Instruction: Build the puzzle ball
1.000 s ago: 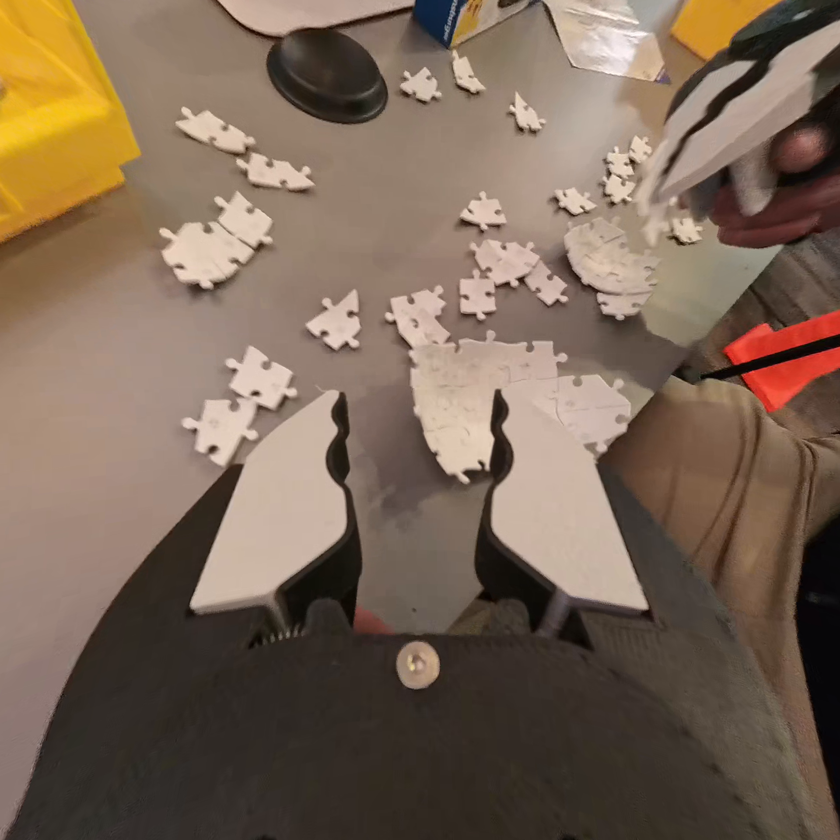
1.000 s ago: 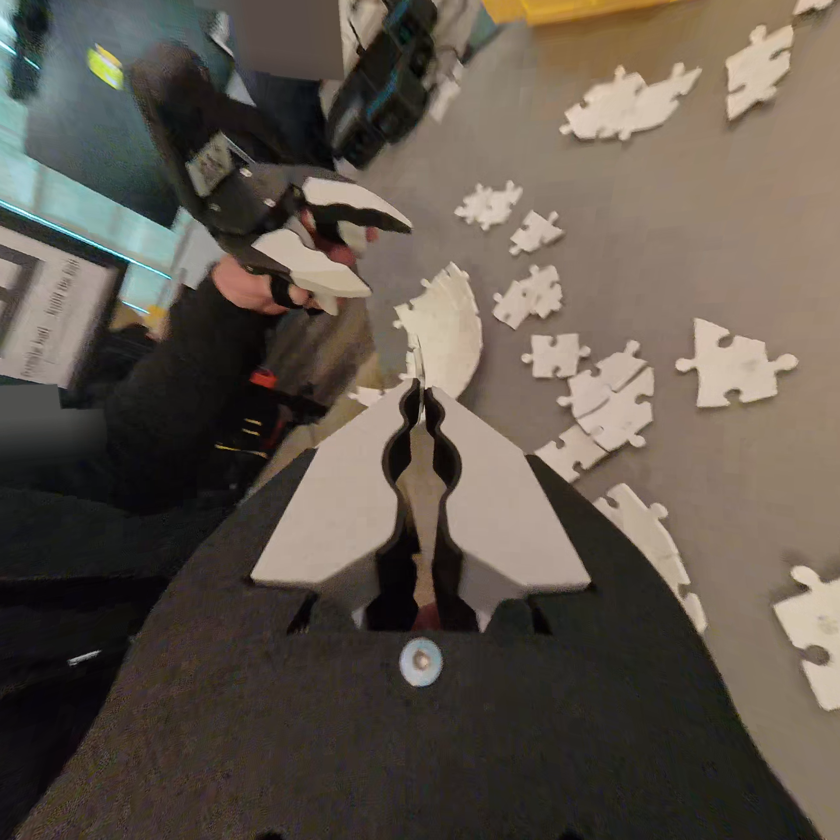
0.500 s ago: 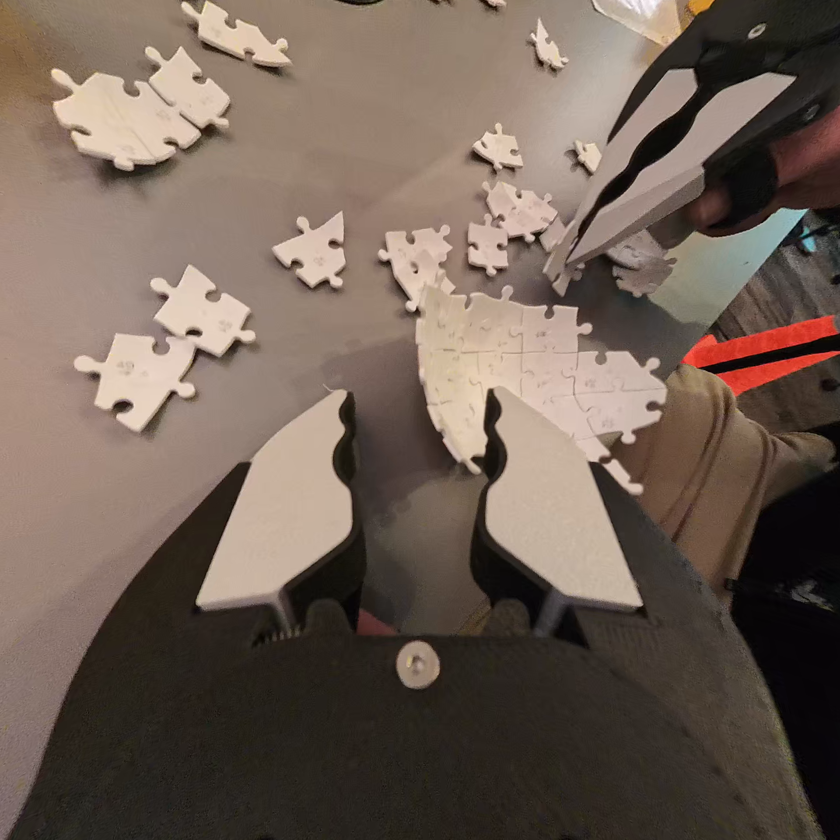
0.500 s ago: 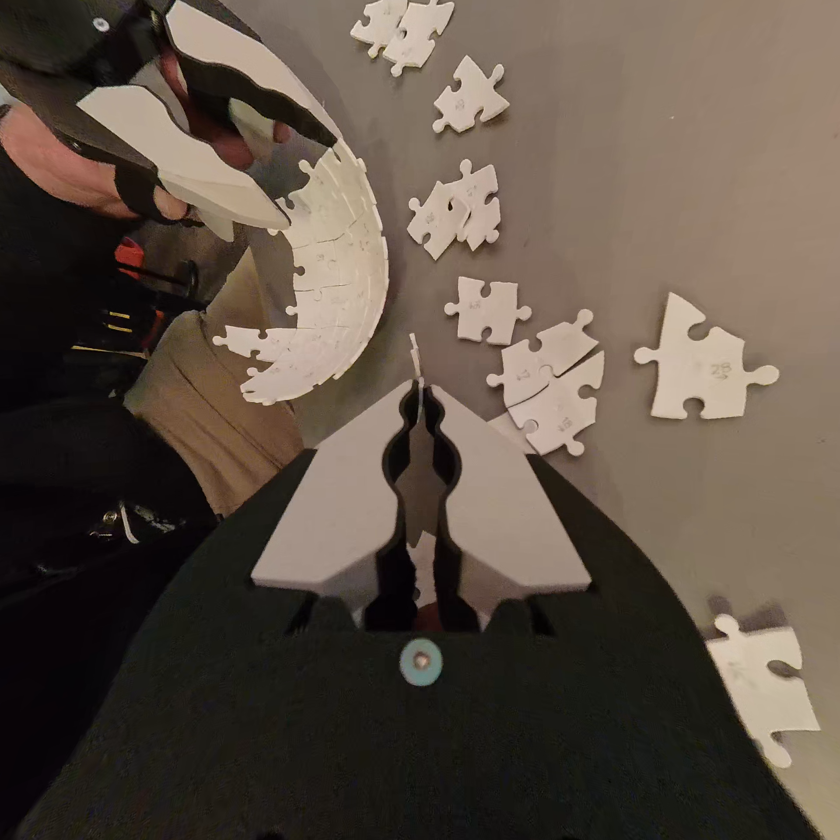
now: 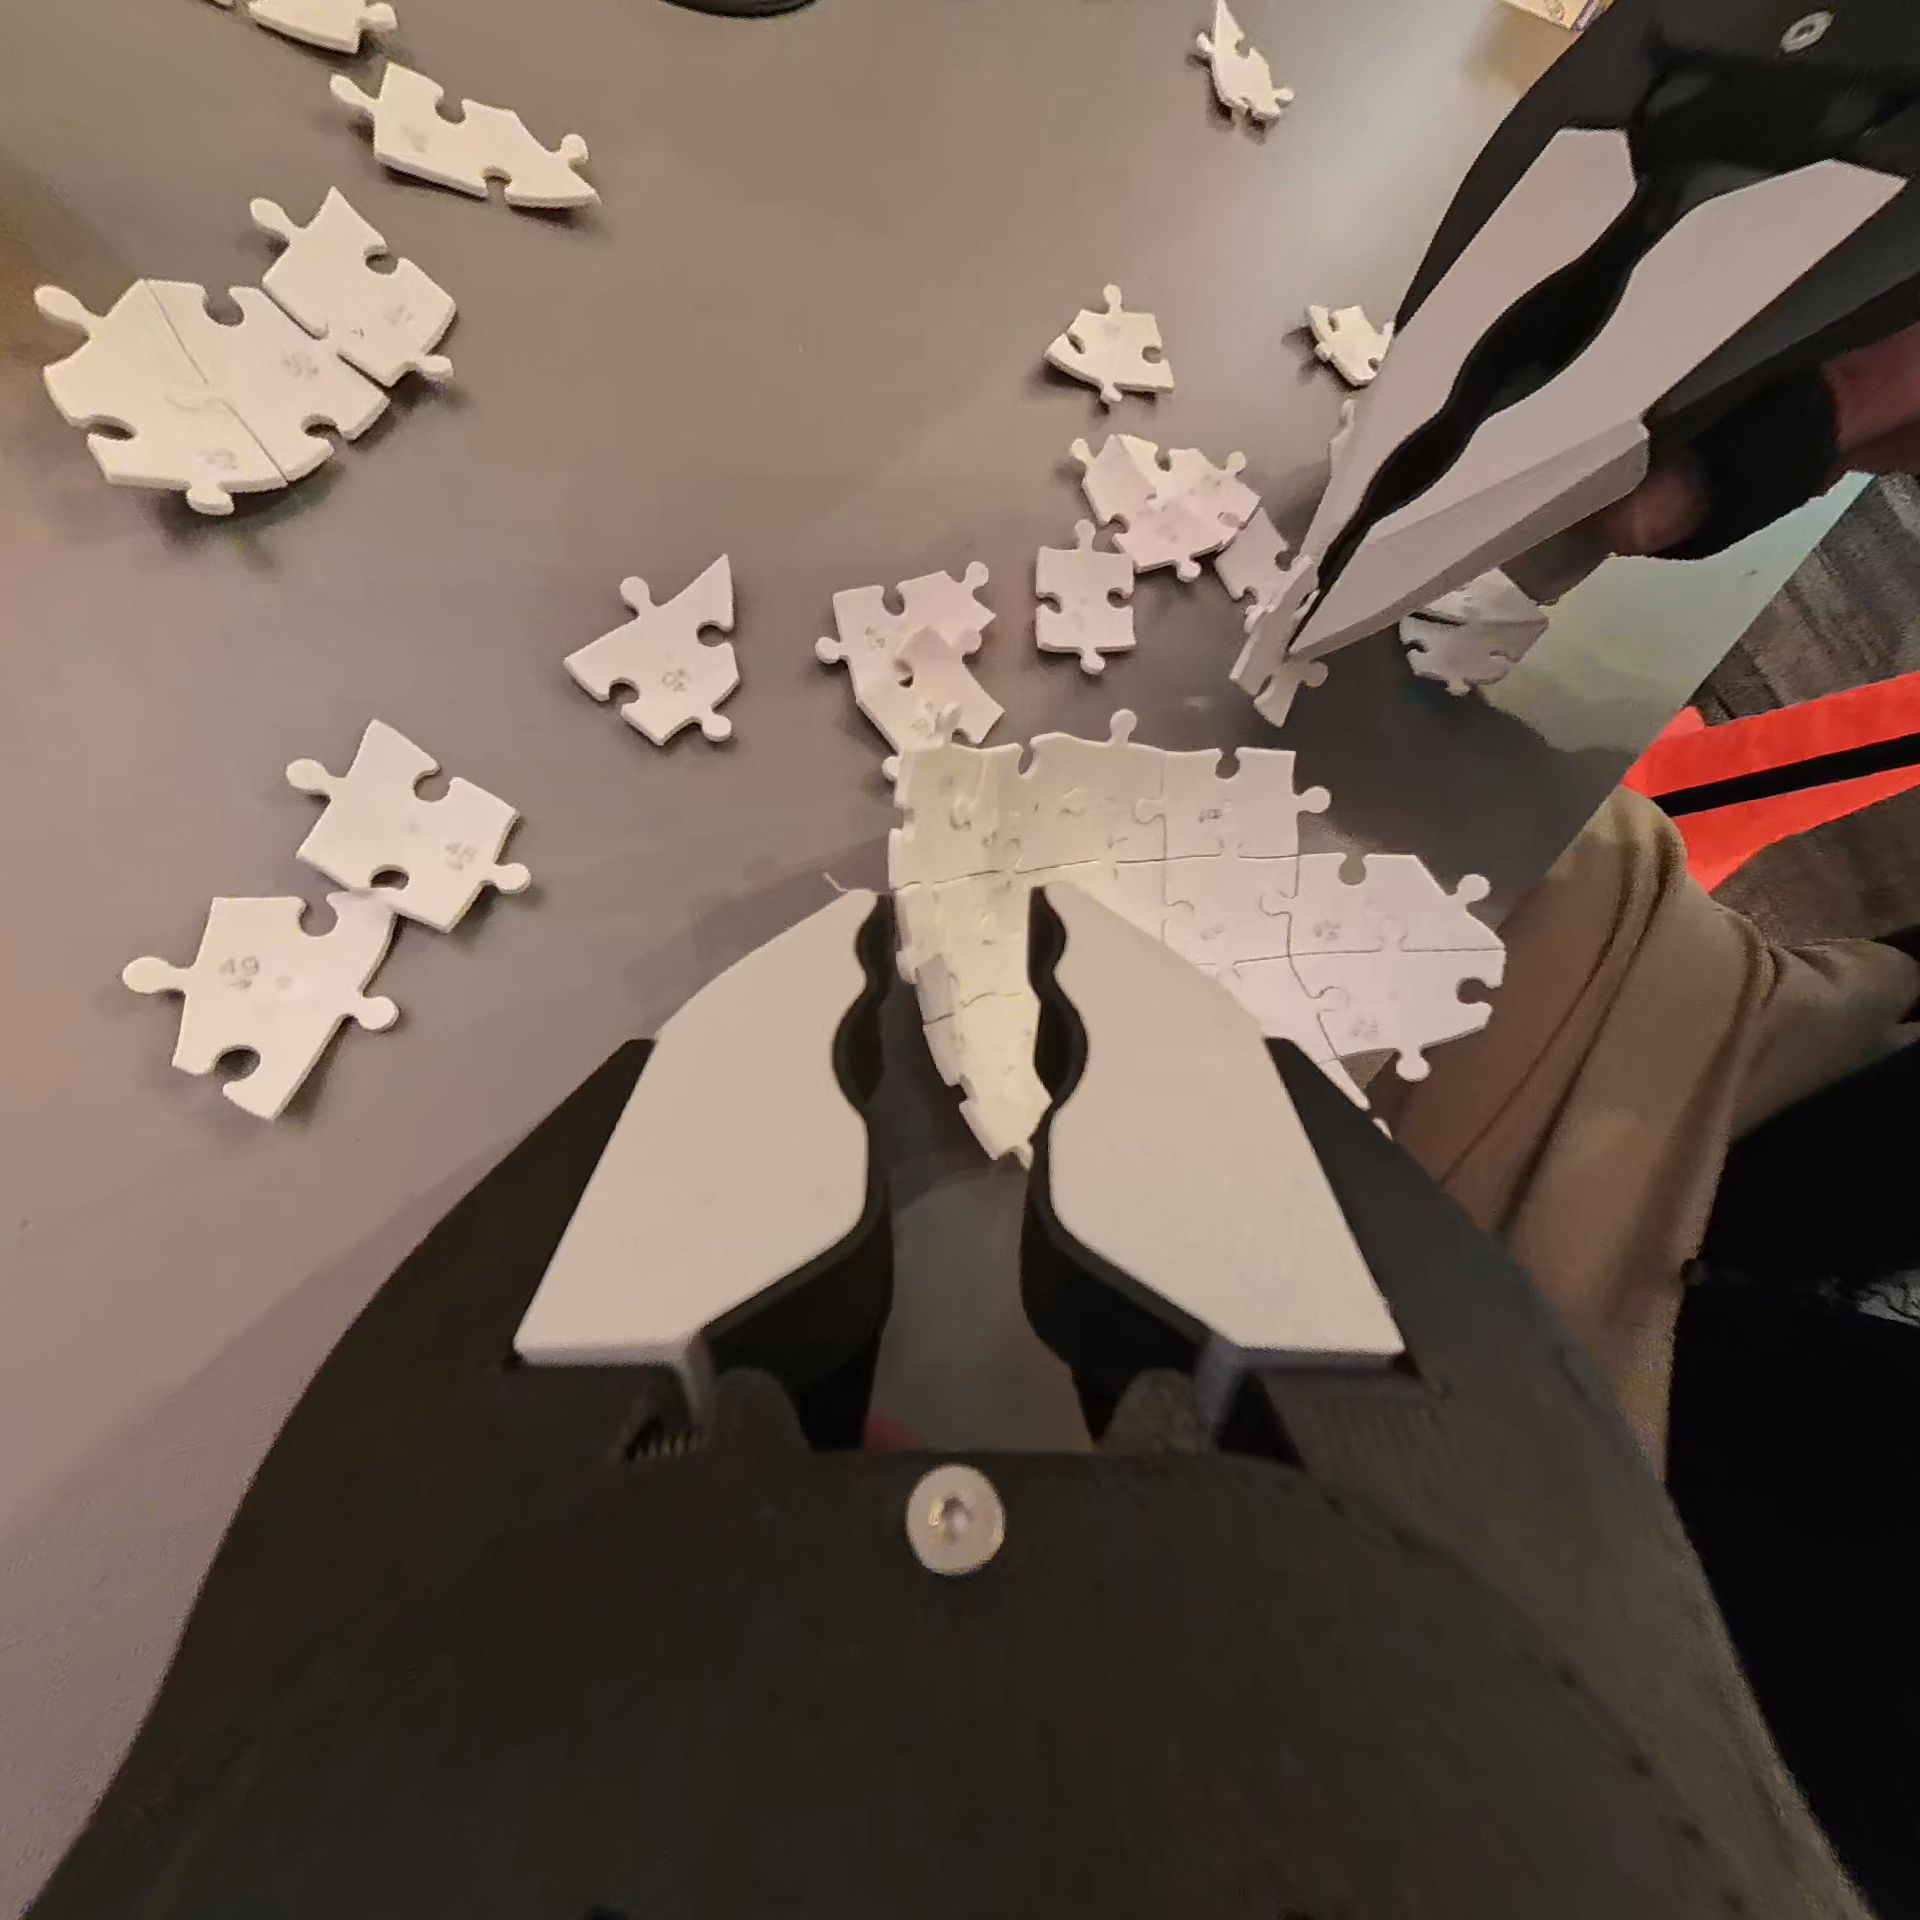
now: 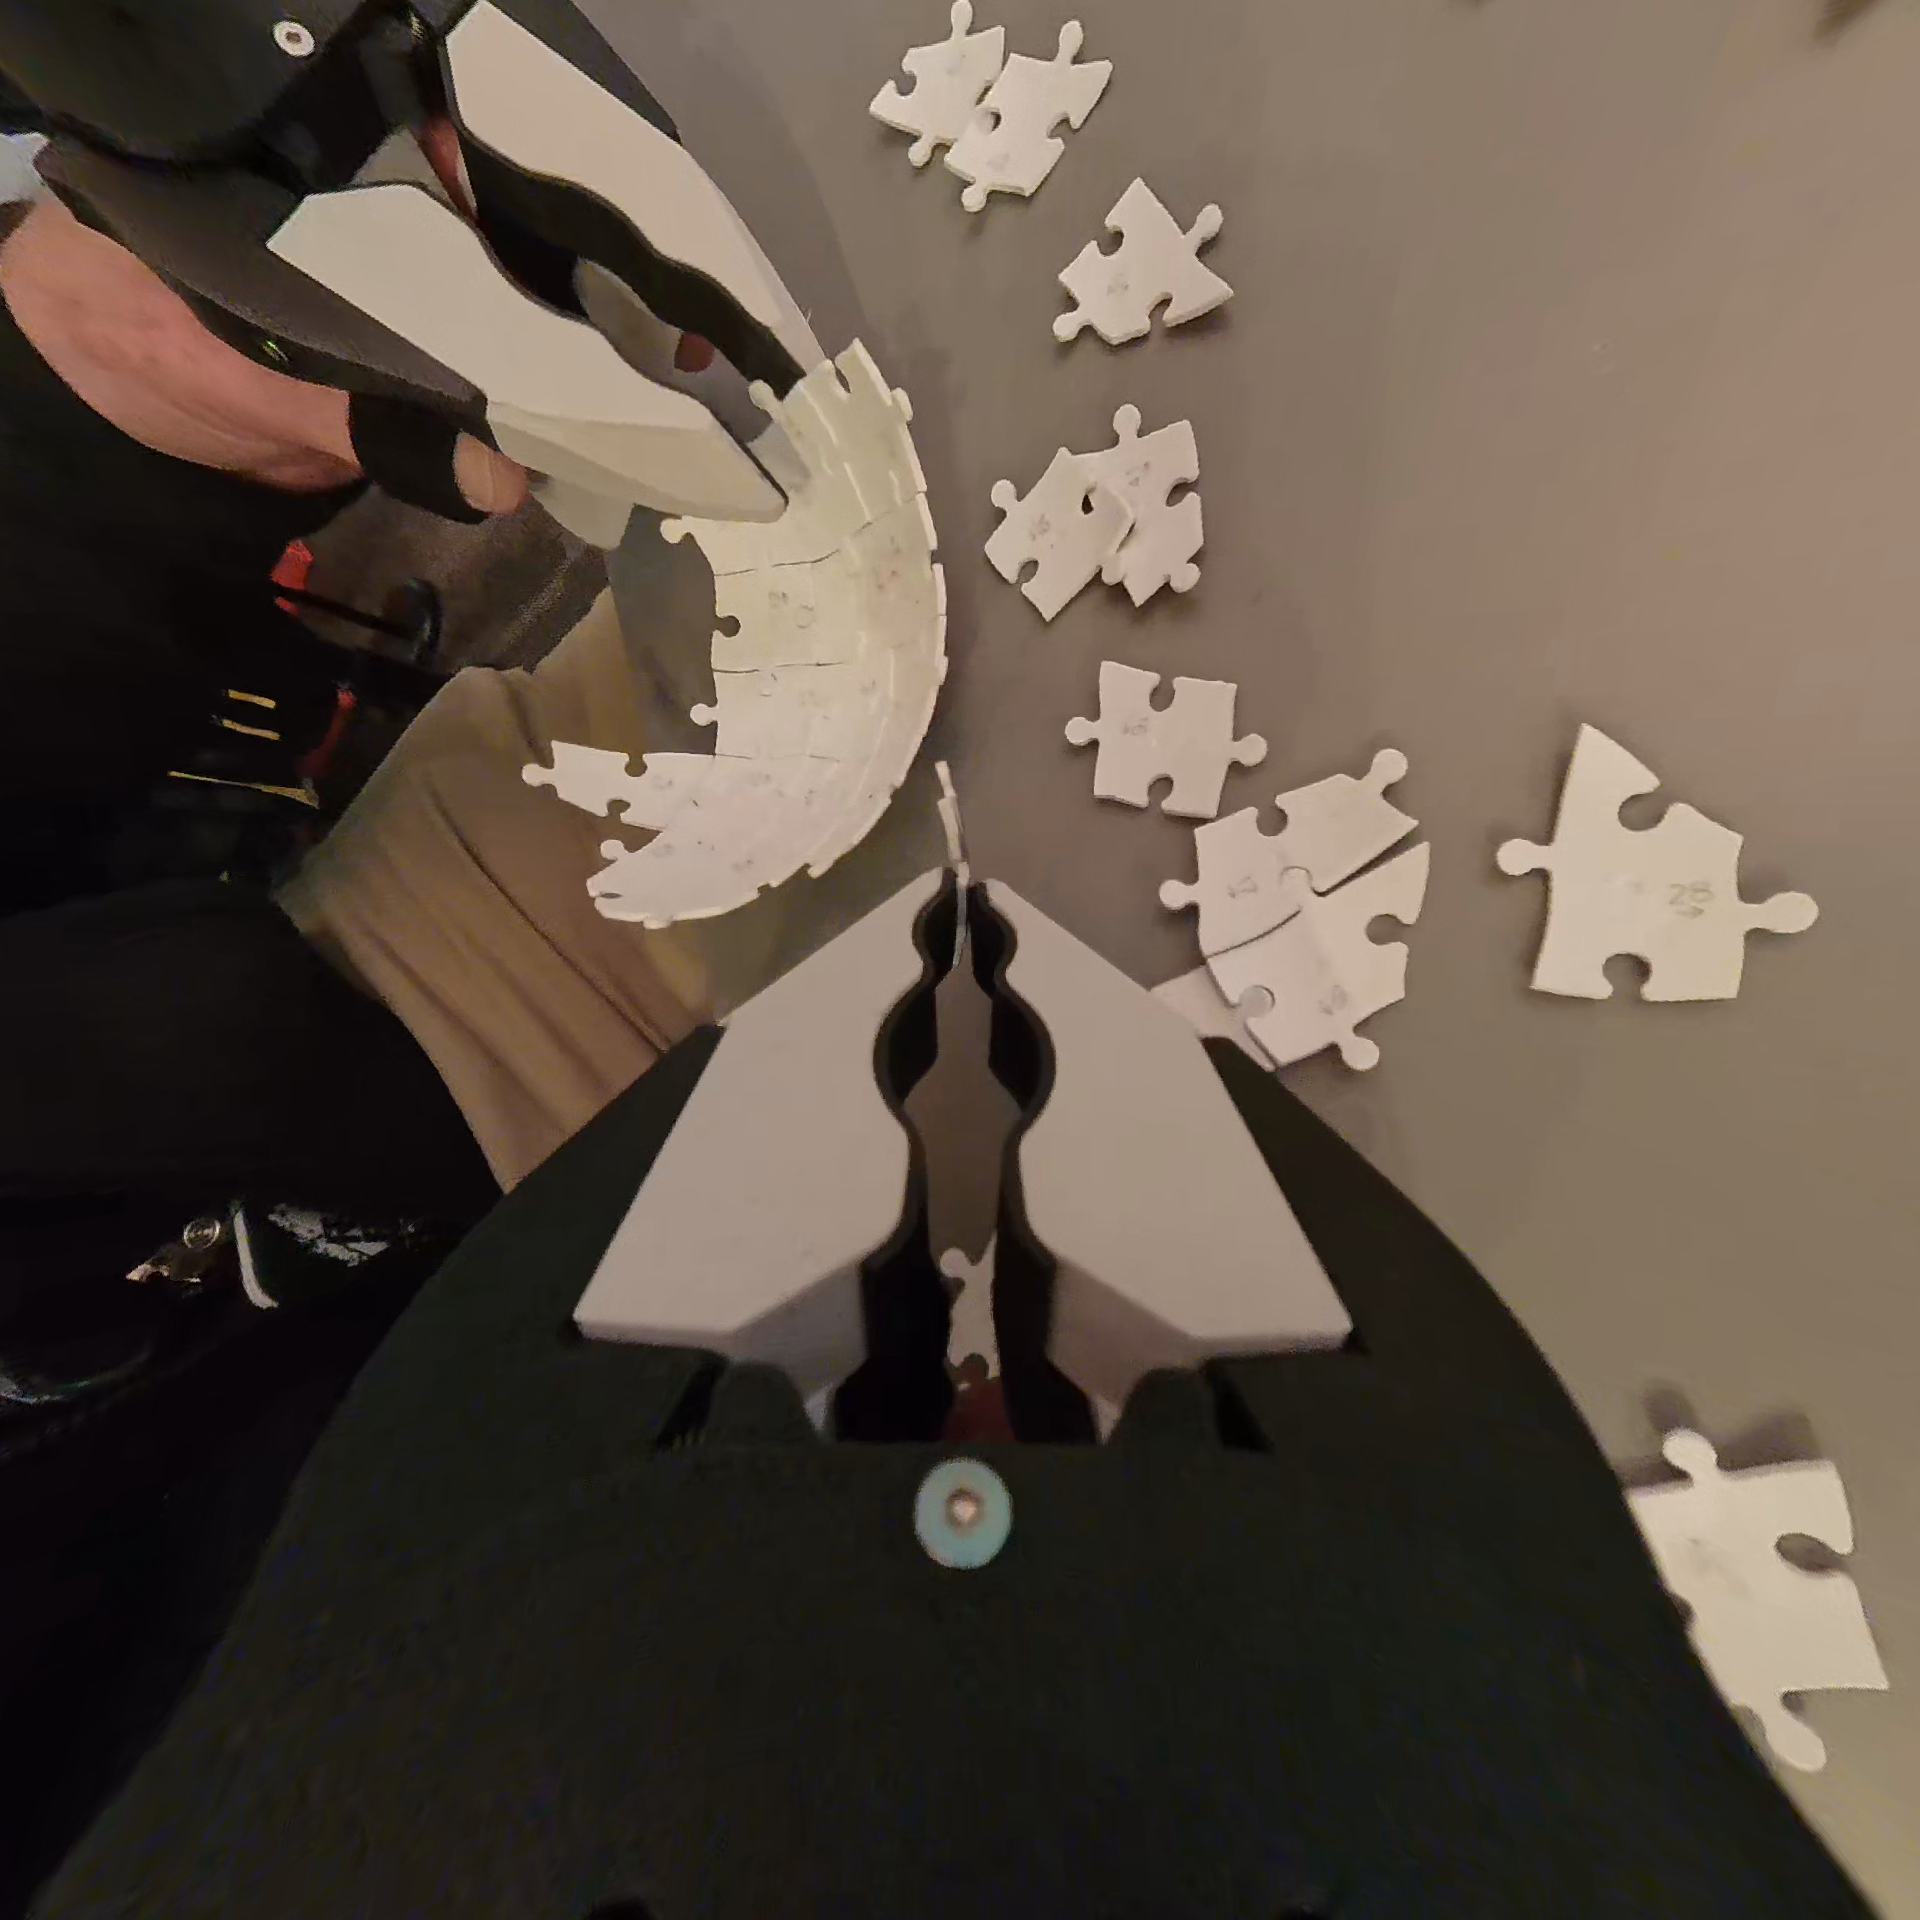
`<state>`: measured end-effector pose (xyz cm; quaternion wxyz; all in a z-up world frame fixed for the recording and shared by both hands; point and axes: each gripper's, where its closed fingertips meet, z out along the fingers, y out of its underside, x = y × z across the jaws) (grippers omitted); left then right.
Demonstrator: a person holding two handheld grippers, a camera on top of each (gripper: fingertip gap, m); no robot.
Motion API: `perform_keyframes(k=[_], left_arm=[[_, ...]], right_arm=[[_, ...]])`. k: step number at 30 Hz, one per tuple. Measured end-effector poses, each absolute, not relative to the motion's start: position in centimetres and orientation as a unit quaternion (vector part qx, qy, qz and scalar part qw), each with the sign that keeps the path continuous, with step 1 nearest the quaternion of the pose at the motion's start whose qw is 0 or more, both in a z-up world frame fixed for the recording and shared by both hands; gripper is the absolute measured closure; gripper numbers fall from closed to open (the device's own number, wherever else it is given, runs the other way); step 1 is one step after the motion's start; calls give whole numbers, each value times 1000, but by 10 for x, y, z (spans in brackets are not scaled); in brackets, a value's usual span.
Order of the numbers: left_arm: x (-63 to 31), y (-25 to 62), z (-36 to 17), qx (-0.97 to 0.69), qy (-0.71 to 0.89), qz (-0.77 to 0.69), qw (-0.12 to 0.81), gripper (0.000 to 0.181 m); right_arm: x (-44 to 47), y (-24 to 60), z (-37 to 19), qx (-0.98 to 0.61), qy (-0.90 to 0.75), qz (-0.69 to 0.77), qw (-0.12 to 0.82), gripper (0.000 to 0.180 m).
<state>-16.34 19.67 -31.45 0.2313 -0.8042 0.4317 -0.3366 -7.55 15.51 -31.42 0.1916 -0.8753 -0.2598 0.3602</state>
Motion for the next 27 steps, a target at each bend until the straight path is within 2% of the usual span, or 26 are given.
perform_keyframes(k=[8, 23, 27], left_arm=[[-159, 198, -317, -800, 435, -332, 246, 176], [-169, 216, -294, -795, 410, -274, 352, 178], [-170, 213, -291, -794, 412, -252, 370, 178]], right_arm=[[-70, 153, -315, -879, -247, 362, 190, 180], [-80, 147, -324, -878, -229, 387, 163, 180], [-85, 141, -336, -887, -235, 369, 148, 174]])
